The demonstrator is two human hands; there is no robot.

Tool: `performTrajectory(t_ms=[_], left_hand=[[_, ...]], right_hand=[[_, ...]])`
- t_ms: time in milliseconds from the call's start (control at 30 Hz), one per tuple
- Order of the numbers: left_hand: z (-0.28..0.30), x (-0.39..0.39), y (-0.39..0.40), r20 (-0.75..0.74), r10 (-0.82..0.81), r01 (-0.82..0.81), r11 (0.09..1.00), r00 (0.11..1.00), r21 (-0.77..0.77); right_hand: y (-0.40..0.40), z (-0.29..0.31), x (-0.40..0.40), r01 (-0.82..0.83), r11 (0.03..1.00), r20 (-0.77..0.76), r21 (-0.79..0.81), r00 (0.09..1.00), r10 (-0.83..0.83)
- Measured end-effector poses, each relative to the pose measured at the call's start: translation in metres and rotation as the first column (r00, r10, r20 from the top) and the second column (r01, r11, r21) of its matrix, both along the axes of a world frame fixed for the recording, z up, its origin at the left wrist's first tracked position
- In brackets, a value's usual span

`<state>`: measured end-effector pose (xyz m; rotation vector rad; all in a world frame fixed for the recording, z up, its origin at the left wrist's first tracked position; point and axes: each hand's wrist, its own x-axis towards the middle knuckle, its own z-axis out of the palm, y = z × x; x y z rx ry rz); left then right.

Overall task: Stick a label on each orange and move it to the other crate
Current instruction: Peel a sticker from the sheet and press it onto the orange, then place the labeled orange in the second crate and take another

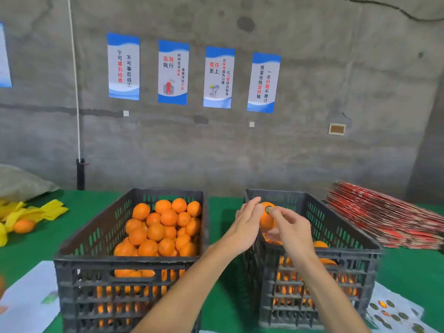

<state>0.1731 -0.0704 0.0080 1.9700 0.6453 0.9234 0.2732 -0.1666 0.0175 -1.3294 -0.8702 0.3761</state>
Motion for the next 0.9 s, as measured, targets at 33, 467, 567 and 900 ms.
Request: performTrajectory(t_ms=[33, 467, 567, 900], left_hand=[[0.006, -0.001, 0.008, -0.036, 0.028, -0.024, 0.995, 0.999, 0.095], [-0.019, -0.089, 0.144, -0.224, 0.407, -0.309, 0.876, 0.886, 0.37], [-0.025, -0.109, 0.175, -0.502, 0.481, -0.328, 0.872, 0.719, 0.364], [-0.071, -0.156, 0.239, -0.925, 0.286, -0.382, 0.907, 0.249, 0.178]], right_hand=[[0.004, 0.001, 0.008, 0.138, 0.99, 0.128, -0.032, 0.983, -0.133], [0.098, -0.011, 0.005, 0.542, 0.823, 0.812, -0.169, 0.55, -0.195], [0.12, -0.014, -0.029, 0.389, 0.905, 0.774, -0.172, 0.622, -0.12], [0.167, -0.03, -0.096, 0.159, 0.965, 0.74, -0.21, 0.671, 0.051]])
